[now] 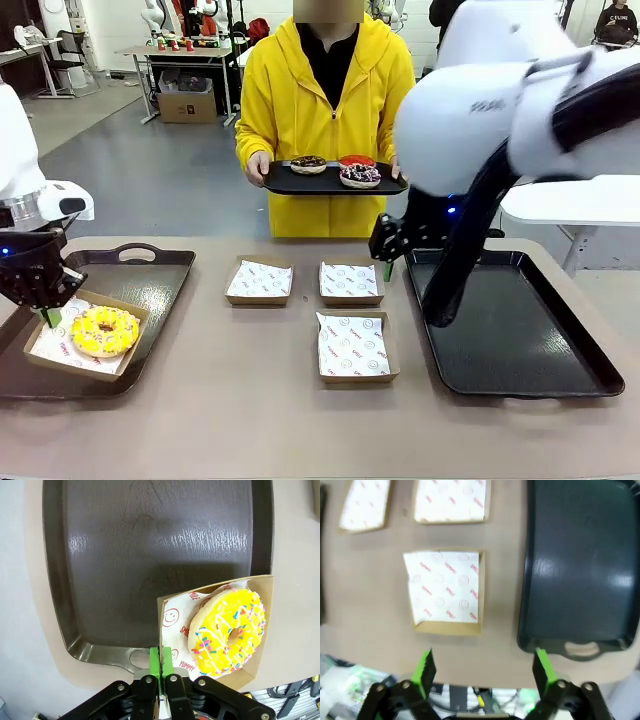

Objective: Individually package the donuts and arrange them on the tray.
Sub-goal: Place the picked Paper togo box on the Handle tray while simultaneously picking up another Paper togo box from the table with the other hand.

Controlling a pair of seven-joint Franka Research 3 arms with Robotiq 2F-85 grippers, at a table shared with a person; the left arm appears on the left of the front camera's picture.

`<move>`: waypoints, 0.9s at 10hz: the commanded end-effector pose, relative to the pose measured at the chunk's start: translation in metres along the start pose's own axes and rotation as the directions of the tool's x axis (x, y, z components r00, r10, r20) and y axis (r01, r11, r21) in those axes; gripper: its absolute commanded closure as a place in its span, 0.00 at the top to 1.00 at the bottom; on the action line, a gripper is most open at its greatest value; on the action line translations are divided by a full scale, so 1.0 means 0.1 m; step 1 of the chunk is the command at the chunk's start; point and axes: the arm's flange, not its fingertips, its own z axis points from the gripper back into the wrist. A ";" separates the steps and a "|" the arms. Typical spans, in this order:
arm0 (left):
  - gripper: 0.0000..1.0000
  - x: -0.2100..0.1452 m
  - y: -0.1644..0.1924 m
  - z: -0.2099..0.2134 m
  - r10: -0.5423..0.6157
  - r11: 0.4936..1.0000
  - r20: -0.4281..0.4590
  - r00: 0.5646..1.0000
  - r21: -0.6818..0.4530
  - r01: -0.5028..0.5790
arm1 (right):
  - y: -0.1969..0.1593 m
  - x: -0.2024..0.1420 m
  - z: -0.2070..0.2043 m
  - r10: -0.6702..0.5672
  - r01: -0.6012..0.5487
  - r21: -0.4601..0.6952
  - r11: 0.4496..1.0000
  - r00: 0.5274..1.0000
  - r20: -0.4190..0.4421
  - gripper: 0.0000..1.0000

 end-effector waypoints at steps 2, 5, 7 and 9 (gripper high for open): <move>0.01 0.03 0.00 0.07 0.001 1.000 0.000 1.000 0.001 -0.001 | 0.11 -0.02 -0.37 0.030 -0.029 -0.014 0.999 0.995 0.100 1.00; 0.01 0.03 0.00 0.07 0.001 1.000 0.000 1.000 0.001 -0.001 | 0.10 -0.14 -0.70 0.036 -0.040 0.036 0.999 0.993 0.112 1.00; 0.01 0.03 0.00 0.07 0.001 1.000 0.000 1.000 0.001 -0.001 | 0.10 -0.21 -0.65 -0.048 0.049 -0.009 0.999 0.995 0.089 1.00; 0.01 0.03 0.00 0.07 0.001 1.000 0.000 1.000 0.001 -0.001 | 0.08 -0.14 -0.68 0.051 -0.053 0.022 0.998 0.994 0.095 1.00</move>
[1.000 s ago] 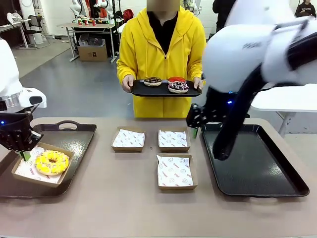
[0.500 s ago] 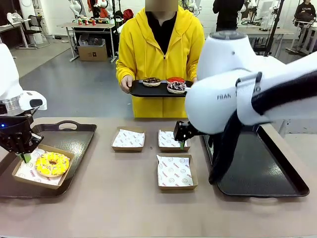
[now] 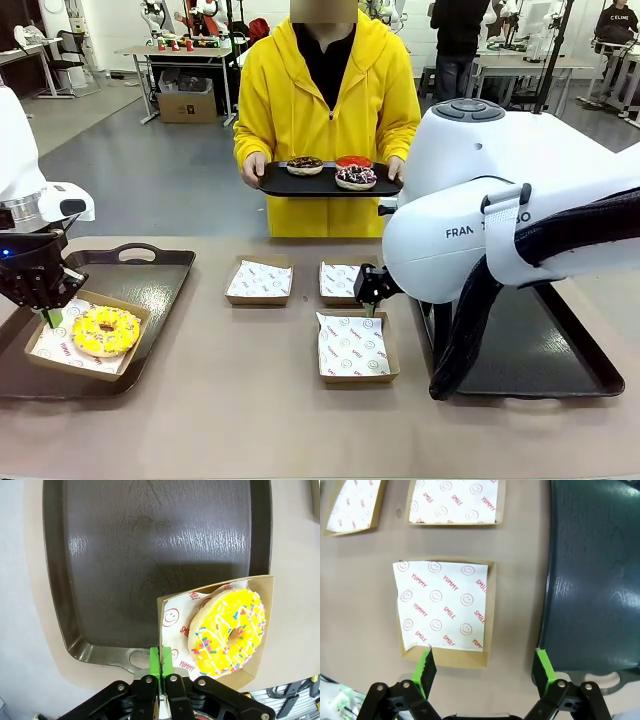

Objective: Individually package the donuts and arrange them on the tray.
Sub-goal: Place the picked Paper togo box on the Handle tray while simultaneously picking up another Paper togo box from the table with the other hand.

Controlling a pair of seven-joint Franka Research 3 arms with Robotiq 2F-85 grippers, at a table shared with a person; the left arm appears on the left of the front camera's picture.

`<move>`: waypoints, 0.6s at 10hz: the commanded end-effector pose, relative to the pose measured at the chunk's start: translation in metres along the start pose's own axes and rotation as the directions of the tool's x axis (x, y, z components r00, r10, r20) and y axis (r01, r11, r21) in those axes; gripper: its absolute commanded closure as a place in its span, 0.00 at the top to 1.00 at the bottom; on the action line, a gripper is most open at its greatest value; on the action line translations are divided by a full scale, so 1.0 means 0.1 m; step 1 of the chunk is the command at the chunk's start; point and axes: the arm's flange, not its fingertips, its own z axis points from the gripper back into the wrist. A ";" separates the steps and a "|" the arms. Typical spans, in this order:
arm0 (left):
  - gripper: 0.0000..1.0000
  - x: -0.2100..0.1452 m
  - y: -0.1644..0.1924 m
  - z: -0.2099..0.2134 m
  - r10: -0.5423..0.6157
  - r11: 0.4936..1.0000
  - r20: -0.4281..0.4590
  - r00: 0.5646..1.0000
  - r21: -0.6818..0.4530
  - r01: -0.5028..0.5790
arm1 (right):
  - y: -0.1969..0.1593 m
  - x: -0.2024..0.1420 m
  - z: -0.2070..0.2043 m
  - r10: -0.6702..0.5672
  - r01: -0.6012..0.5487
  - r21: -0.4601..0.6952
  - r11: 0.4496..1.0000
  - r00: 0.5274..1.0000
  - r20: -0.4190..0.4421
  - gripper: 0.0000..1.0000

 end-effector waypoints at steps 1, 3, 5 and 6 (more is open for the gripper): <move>0.01 0.01 0.01 0.03 0.001 1.000 -0.005 1.000 0.002 -0.001 | 0.02 0.03 0.01 0.025 -0.025 0.000 1.000 1.000 0.006 1.00; 0.01 0.06 0.02 -0.06 0.031 0.999 -0.016 0.999 -0.012 -0.031 | 0.05 -0.04 -0.08 -0.031 0.032 -0.033 0.999 0.999 0.014 1.00; 0.01 0.08 0.04 -0.15 0.043 0.999 -0.007 0.999 -0.013 -0.043 | 0.09 -0.05 -0.22 -0.086 0.088 -0.061 0.994 0.996 0.035 1.00; 0.01 0.08 0.04 -0.19 0.044 0.999 0.000 0.999 -0.004 -0.044 | 0.09 -0.06 -0.28 -0.101 0.102 -0.054 0.993 0.994 0.034 1.00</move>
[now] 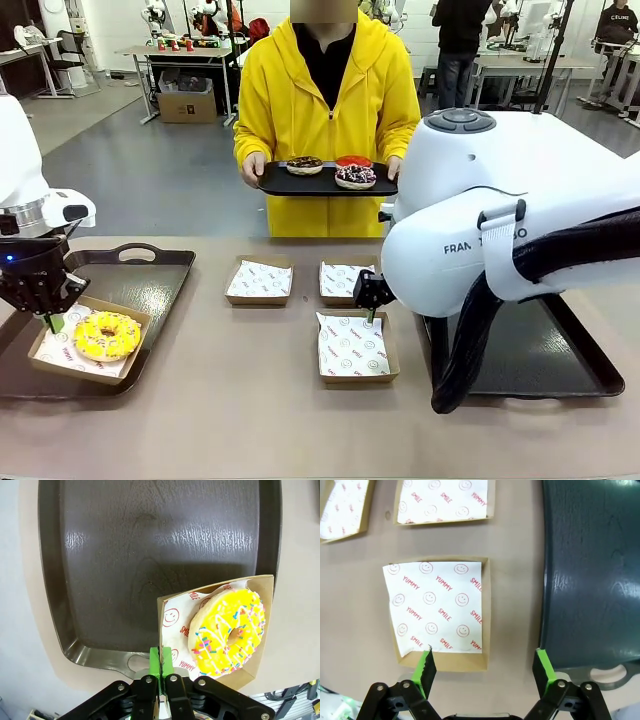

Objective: Individually package the donuts and arrange them on the tray.
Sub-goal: Place the picked Paper togo box on the Handle tray while simultaneously picking up another Paper togo box from the table with the other hand.

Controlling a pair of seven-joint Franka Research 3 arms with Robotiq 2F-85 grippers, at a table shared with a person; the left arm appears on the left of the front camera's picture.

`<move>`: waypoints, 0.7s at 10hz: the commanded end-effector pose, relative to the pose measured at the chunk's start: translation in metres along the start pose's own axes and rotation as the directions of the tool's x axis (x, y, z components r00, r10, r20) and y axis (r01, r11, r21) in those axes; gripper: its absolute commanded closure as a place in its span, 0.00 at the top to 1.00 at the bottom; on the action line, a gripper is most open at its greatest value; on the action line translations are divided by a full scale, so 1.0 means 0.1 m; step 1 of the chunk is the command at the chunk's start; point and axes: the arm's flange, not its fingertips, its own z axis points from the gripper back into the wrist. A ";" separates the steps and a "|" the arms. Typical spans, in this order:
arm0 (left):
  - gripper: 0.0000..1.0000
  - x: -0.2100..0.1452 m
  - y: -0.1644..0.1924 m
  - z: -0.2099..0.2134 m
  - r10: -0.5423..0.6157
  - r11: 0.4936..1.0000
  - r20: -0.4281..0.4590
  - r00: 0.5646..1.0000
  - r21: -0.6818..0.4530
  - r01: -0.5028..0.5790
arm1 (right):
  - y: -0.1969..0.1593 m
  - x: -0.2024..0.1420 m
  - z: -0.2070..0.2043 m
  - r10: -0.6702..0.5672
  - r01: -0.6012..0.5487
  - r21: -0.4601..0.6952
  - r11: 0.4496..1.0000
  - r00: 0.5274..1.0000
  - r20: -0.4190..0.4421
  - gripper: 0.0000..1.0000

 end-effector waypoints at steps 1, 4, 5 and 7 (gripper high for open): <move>0.01 0.03 0.02 -0.09 0.011 1.000 0.023 1.000 0.001 -0.011 | 0.05 0.01 -0.20 -0.048 0.049 -0.013 0.999 0.999 0.021 1.00; 0.01 0.08 0.01 -0.20 -0.027 1.000 0.024 0.999 -0.007 0.027 | 0.07 0.03 -0.37 -0.075 0.075 -0.004 0.997 0.997 -0.012 1.00; 0.01 0.09 0.00 -0.22 -0.036 0.999 0.025 0.999 -0.010 0.036 | 0.06 0.04 -0.42 -0.080 0.080 0.002 0.997 0.997 -0.020 1.00; 0.01 0.09 0.00 -0.25 -0.039 0.999 0.033 0.999 -0.011 0.039 | 0.05 0.03 -0.54 -0.083 0.084 0.002 0.996 0.996 -0.043 1.00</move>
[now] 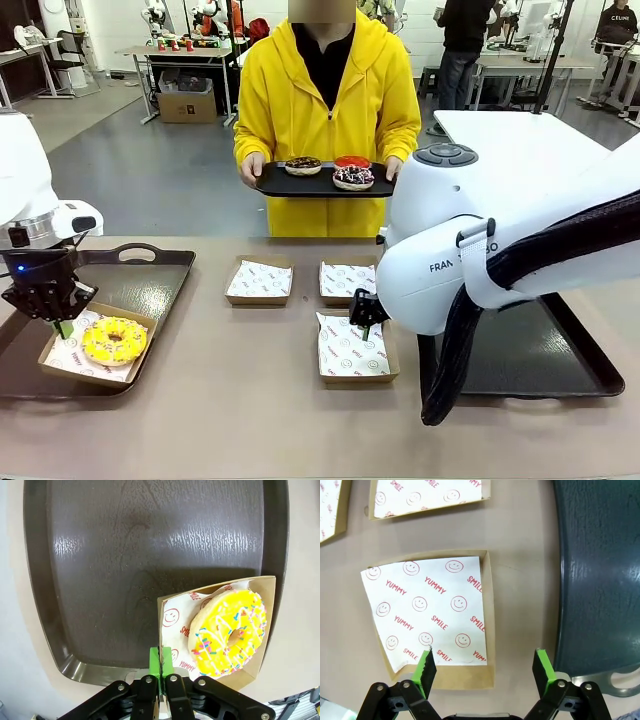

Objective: Individually package the donuts and arrange them on the tray.
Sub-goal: Place the picked Paper togo box on the Handle tray while simultaneously picking up another Paper togo box from the table with the other hand.

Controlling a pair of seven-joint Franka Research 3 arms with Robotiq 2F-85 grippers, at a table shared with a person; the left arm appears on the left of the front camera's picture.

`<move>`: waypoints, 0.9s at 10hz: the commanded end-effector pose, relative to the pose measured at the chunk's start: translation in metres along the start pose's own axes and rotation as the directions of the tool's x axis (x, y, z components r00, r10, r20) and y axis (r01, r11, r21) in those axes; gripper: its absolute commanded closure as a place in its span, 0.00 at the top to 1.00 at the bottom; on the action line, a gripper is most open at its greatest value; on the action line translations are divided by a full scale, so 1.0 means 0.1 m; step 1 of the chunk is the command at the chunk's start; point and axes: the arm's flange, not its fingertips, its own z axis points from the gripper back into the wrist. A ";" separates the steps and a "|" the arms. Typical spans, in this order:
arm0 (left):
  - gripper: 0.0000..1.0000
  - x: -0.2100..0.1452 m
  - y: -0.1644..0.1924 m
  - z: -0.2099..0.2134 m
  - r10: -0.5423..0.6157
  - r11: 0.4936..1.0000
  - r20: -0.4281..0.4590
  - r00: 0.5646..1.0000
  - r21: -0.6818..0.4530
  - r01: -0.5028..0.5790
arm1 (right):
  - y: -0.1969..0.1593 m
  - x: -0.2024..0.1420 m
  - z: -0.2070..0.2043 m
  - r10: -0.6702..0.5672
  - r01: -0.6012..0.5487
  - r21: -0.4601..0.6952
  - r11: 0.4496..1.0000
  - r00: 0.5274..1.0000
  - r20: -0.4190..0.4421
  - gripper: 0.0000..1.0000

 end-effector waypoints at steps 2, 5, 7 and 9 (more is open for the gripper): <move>0.01 0.01 0.03 -0.08 -0.019 1.000 0.020 1.000 -0.007 0.019 | 0.04 0.02 -0.18 0.004 -0.003 -0.005 1.000 1.000 0.009 1.00; 0.01 0.02 0.02 -0.16 -0.028 1.000 0.011 1.000 -0.002 0.028 | 0.03 0.04 -0.31 0.027 -0.027 -0.012 1.000 1.000 -0.011 1.00; 0.59 0.00 0.01 -0.15 -0.066 0.998 0.022 0.998 -0.013 0.066 | 0.03 0.04 -0.32 0.042 -0.042 -0.002 0.999 0.999 -0.007 0.42; 1.00 -0.01 0.03 -0.11 -0.058 0.998 0.022 0.998 -0.018 0.058 | 0.03 0.05 -0.30 0.029 -0.029 0.004 1.000 1.000 -0.001 0.00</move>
